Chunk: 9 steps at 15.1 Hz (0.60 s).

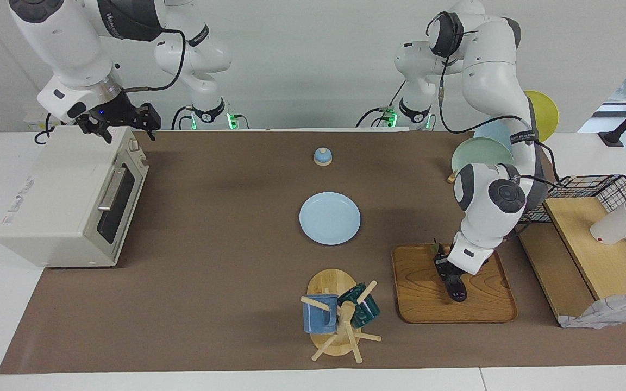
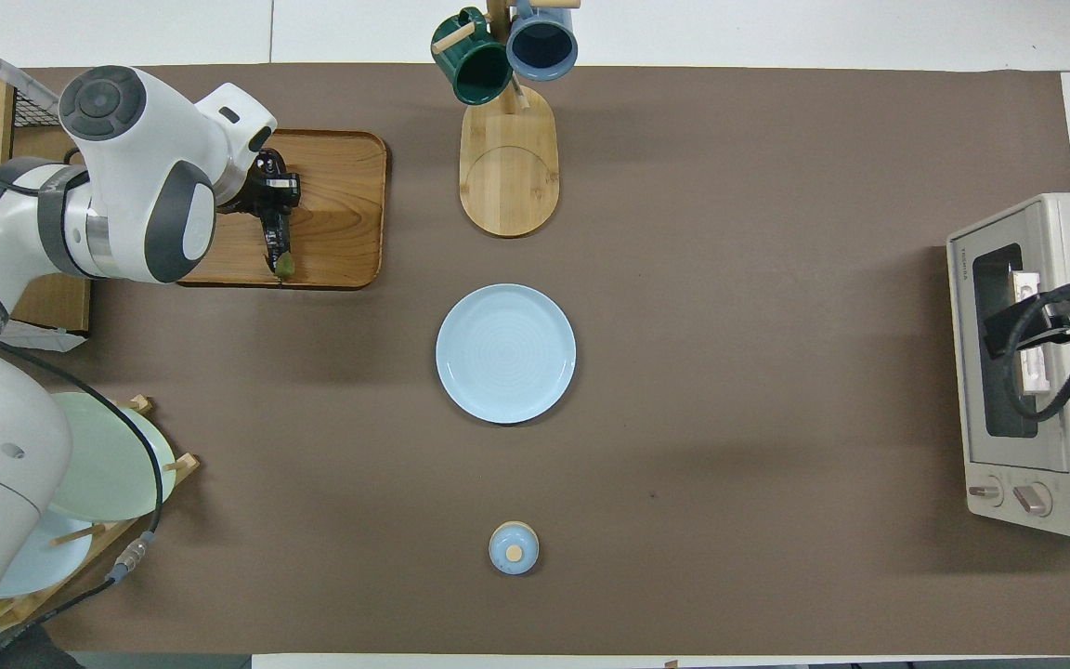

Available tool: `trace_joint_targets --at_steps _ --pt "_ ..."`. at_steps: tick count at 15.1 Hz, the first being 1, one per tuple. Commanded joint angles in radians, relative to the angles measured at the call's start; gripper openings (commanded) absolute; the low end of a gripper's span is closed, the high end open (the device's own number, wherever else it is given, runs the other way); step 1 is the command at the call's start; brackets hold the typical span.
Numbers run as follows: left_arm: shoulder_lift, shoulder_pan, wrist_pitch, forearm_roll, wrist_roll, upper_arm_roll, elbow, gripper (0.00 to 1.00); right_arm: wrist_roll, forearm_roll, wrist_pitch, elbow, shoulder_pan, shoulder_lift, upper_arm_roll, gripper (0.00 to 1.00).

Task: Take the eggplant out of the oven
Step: 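Lower the eggplant onto the wooden tray and open the left gripper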

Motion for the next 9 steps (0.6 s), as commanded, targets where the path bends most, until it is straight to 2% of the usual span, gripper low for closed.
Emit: trace_joint_targets --at_steps 1,4,9 --pt "0.011 -0.007 -0.033 -0.009 0.004 -0.001 0.031 1.0 0.013 0.023 0.022 -0.023 -0.008 -0.017 0.001 1.0" --pt "-0.044 -0.012 -0.044 -0.029 0.003 0.001 0.027 1.0 0.013 0.023 0.022 -0.023 -0.008 -0.017 0.003 1.0" --pt "-0.171 -0.007 -0.186 -0.03 -0.003 0.001 0.022 1.0 0.013 0.023 0.022 -0.023 -0.008 -0.017 0.003 1.0"
